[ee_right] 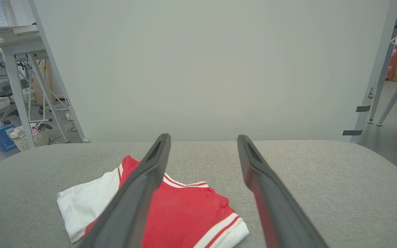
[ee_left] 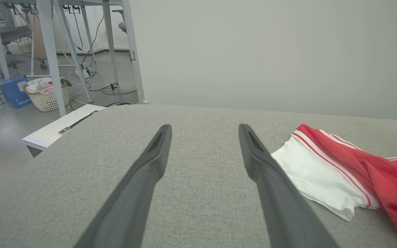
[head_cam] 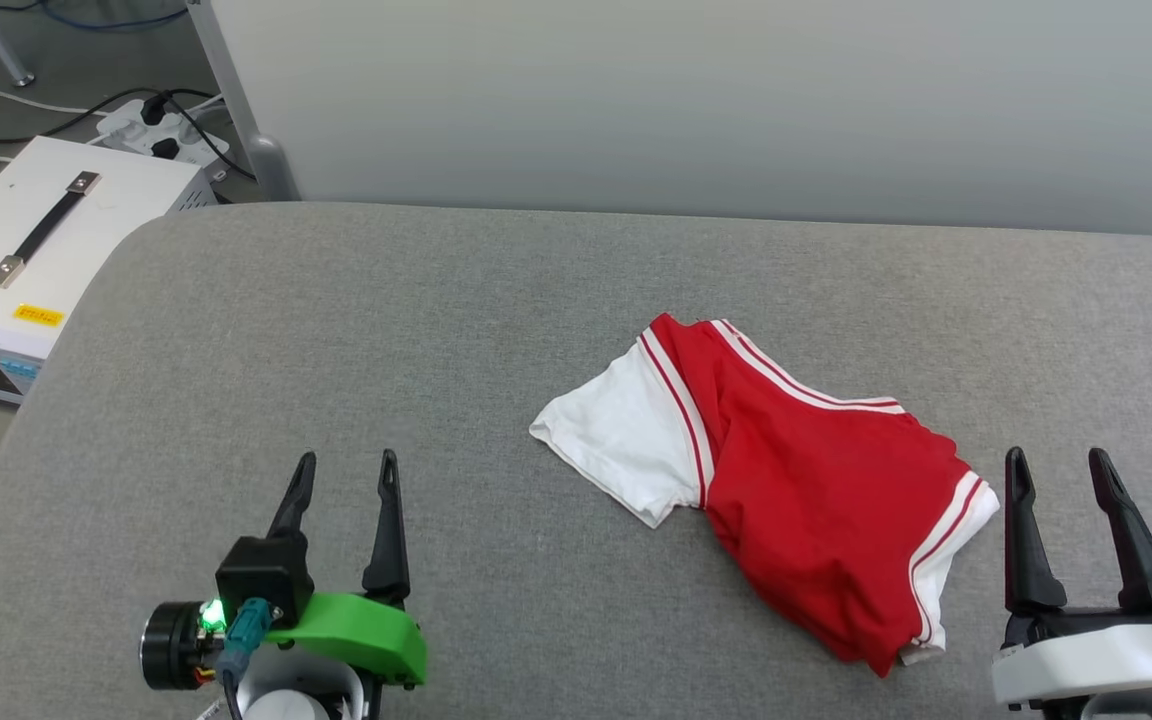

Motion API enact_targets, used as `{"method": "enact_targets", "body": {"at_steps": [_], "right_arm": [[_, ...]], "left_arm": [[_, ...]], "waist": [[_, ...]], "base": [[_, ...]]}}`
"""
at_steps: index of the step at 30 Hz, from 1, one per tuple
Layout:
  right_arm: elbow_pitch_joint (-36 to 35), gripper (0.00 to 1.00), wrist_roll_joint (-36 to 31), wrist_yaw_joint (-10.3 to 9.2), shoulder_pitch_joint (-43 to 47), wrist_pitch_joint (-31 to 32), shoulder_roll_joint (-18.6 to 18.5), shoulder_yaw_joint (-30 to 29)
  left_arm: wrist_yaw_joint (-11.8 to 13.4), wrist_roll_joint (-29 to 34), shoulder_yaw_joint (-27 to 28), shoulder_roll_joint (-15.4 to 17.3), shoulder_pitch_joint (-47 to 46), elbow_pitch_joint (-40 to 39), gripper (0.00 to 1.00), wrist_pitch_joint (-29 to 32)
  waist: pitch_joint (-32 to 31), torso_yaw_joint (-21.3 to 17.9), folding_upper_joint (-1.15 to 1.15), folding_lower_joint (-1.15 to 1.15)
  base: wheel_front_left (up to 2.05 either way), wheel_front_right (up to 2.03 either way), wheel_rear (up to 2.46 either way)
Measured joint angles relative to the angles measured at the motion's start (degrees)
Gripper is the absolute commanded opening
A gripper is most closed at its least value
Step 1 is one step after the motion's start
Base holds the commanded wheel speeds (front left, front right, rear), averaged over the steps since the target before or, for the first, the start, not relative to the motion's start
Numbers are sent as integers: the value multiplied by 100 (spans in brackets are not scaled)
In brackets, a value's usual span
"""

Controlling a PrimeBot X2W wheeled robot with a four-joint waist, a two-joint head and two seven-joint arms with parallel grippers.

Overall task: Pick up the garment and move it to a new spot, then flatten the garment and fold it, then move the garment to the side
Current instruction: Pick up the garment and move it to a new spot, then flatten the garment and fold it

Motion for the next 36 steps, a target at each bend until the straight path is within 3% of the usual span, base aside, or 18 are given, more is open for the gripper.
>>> {"method": "enact_targets", "body": {"at_steps": [8, 17, 22, 30, 36], "right_arm": [[113, 100, 48, 0, 115, 0, -1, -15], [163, 100, 69, 0, 144, 0, 0, -13], [163, 100, 90, 0, 141, 0, 0, -3], [133, 100, 86, 0, -9, 0, -1, 26], [119, 100, 69, 0, -184, 0, -2, 59]], "left_arm": [[-323, 378, 426, -323, 236, 151, 100, 0], [-621, 657, 784, -499, 260, 178, 100, 0], [-912, 755, 864, -510, 134, 225, 100, 0], [-1449, 915, 770, -216, -1505, 730, 100, 0], [-1594, 536, 37, 123, -2884, 1702, 100, 378]], "waist": [[-40, 16, 0, 0], [-11, 11, 0, 0], [46, -14, 0, 0], [301, -87, 0, 0], [515, -229, 0, 0]], "base": [[0, 0, 0], [0, 0, 0], [0, 0, 0], [0, 0, 0], [0, 0, 0]]}}
